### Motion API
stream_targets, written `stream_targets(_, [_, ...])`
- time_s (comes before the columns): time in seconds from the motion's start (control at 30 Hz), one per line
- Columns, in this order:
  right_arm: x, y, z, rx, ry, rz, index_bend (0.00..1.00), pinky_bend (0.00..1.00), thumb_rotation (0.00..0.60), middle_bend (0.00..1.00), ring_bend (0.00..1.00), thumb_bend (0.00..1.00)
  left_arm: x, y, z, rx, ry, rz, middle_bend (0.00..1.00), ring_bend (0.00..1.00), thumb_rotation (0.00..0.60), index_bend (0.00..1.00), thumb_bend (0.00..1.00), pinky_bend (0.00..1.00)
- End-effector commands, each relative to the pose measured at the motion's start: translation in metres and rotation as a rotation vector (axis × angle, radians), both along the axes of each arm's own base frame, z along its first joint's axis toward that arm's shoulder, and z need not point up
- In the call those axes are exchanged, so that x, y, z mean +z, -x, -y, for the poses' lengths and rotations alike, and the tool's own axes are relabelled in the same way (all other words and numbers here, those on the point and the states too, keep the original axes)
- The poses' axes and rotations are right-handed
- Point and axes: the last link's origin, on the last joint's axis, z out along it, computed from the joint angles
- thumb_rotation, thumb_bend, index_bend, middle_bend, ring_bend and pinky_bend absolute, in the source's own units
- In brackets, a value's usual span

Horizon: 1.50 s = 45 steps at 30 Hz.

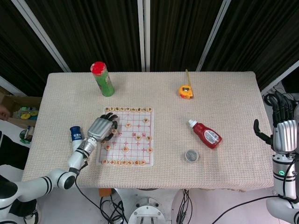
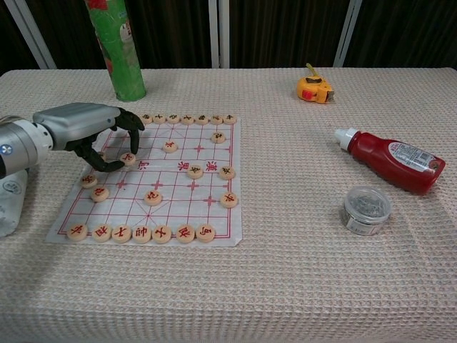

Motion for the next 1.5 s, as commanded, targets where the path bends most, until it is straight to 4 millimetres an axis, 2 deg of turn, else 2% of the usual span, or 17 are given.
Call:
stream_targets(0.03, [0.0, 0.0, 0.0, 0.0, 0.0, -0.001, 0.0, 0.0, 0.6, 0.0, 0.0, 0.43, 0.0, 0.0, -0.001, 0.003, -0.001, 0.001, 0.16, 0.08, 0.6, 0.48, 0.38, 0.21])
stream_targets(0.47, [-0.001, -0.001, 0.0, 0.005, -0.002, 0.0, 0.0, 0.0, 0.6, 0.0, 0.0, 0.43, 0.009, 0.0, -0.001, -0.002, -0.012, 0.022, 0.16, 0.08, 0.6, 0.49, 0.39, 0.21])
stream_targets(0.77, [-0.004, 0.001, 0.0, -0.007, -0.012, 0.001, 0.0, 0.0, 0.6, 0.0, 0.0, 0.43, 0.019, 0.013, 0.0, 0.017, -0.013, -0.004, 0.16, 0.08, 0.6, 0.5, 0.4, 0.21])
stream_targets(1.1, [-0.006, -0.001, 0.0, -0.003, -0.016, 0.001, 0.0, 0.0, 0.6, 0.0, 0.0, 0.43, 0.017, 0.019, -0.001, 0.033, -0.011, -0.008, 0.16, 0.08, 0.6, 0.49, 0.4, 0.21])
stream_targets(1.2, [-0.006, -0.001, 0.0, -0.004, -0.017, -0.001, 0.0, 0.0, 0.6, 0.0, 0.0, 0.43, 0.017, 0.02, 0.0, 0.029, -0.01, -0.011, 0.16, 0.08, 0.6, 0.46, 0.4, 0.21])
stream_targets(1.37, [-0.007, 0.0, 0.001, -0.006, -0.018, 0.0, 0.0, 0.0, 0.6, 0.0, 0.0, 0.44, 0.018, 0.021, 0.0, 0.026, -0.007, -0.015, 0.16, 0.08, 0.59, 0.34, 0.4, 0.21])
stream_targets(1.47, [-0.007, 0.0, 0.001, -0.009, -0.016, 0.0, 0.0, 0.0, 0.6, 0.0, 0.0, 0.44, 0.018, 0.022, 0.001, 0.029, -0.004, -0.014, 0.16, 0.08, 0.489, 0.25, 0.4, 0.21])
stream_targets(1.5, [-0.007, -0.001, 0.001, -0.008, -0.016, 0.002, 0.0, 0.0, 0.6, 0.0, 0.0, 0.44, 0.019, 0.022, 0.001, 0.027, -0.005, -0.016, 0.16, 0.08, 0.472, 0.24, 0.4, 0.21])
